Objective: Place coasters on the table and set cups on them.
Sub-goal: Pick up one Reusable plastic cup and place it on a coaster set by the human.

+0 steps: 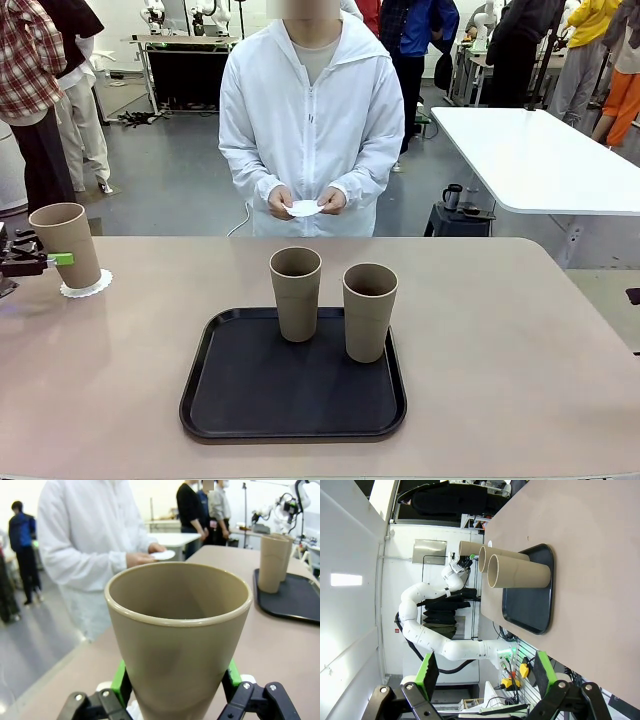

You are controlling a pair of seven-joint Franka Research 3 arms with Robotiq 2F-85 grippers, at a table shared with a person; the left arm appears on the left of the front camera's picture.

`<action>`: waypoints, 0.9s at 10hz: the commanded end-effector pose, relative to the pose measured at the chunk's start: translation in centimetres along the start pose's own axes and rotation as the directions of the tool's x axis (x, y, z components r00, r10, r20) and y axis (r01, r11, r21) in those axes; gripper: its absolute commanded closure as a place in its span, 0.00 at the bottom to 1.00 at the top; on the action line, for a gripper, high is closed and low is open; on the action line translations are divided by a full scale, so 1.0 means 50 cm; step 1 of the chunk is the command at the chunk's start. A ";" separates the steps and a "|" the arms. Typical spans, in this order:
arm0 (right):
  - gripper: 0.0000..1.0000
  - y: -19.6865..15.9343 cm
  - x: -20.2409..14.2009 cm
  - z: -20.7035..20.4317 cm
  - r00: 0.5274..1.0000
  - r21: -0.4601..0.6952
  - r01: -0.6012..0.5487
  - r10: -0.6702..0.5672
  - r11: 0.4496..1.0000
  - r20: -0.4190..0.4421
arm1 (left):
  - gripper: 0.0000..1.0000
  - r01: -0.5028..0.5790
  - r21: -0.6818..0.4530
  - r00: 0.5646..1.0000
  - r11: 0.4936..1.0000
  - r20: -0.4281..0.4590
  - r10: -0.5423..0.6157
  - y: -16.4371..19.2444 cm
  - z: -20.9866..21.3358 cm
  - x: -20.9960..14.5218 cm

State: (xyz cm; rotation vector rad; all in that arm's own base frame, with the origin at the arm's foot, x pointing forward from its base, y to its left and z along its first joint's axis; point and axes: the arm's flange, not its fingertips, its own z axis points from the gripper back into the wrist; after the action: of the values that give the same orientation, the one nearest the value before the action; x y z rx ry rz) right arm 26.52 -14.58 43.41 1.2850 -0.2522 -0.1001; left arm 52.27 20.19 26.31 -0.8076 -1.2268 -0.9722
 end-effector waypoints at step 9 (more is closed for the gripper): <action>0.00 0.000 0.003 0.001 1.000 0.019 -0.008 0.008 1.000 0.007 | 0.13 0.008 0.003 1.000 1.000 0.029 -0.008 0.026 0.003 -0.023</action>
State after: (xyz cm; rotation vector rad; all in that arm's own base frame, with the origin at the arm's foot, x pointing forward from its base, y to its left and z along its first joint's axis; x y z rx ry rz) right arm 26.52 -14.58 43.41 1.2850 -0.2522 -0.1001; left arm 52.85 20.69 25.10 -0.8132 -1.2225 -0.9641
